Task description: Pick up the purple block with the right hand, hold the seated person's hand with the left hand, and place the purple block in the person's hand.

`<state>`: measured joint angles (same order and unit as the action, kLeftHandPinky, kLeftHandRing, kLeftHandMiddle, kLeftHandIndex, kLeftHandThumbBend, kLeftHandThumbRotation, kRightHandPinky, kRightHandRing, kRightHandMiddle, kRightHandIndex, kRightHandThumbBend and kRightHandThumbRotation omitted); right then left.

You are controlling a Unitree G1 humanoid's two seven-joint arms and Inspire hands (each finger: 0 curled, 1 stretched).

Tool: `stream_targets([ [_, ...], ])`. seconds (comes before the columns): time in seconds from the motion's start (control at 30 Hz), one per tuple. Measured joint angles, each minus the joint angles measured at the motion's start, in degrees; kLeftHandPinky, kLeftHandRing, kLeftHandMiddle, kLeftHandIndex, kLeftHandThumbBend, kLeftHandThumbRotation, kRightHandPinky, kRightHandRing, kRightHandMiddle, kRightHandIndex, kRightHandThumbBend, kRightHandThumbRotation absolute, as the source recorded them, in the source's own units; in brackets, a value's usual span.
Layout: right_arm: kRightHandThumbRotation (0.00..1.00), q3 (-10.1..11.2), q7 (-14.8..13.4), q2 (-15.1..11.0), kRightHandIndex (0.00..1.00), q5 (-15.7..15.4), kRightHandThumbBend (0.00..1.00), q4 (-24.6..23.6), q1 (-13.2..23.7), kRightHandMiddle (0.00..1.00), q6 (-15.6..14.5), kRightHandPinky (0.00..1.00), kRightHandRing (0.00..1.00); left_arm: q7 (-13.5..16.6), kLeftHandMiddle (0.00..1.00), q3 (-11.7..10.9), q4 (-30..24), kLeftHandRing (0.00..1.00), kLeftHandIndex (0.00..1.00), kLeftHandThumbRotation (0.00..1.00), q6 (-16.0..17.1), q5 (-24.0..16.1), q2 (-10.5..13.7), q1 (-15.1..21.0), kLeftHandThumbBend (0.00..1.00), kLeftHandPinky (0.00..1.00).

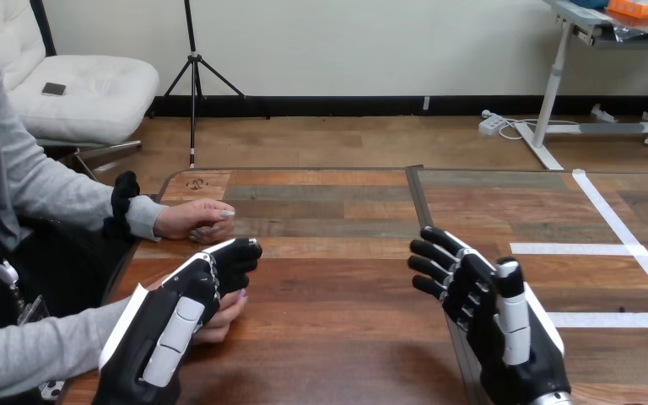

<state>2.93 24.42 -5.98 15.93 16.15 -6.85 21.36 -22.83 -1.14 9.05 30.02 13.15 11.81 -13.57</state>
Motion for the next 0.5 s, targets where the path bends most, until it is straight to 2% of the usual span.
stream_targets([
  [0.23,1.0,0.25,0.59,0.18,0.87,1.13,0.95,-0.38,-0.25,0.87,0.52,0.87,0.87,-0.19,0.86,-0.01,-0.12,0.87,0.8,1.0,1.96,1.83,-1.67,0.01,0.62,0.92],
  [0.5,1.0,0.4,0.94,1.05,0.87,2.28,0.95,-1.29,-0.97,0.87,0.82,0.86,0.87,-0.75,0.85,-0.01,-0.13,0.85,0.81,0.99,2.59,2.17,-2.25,-0.01,0.63,0.91],
])
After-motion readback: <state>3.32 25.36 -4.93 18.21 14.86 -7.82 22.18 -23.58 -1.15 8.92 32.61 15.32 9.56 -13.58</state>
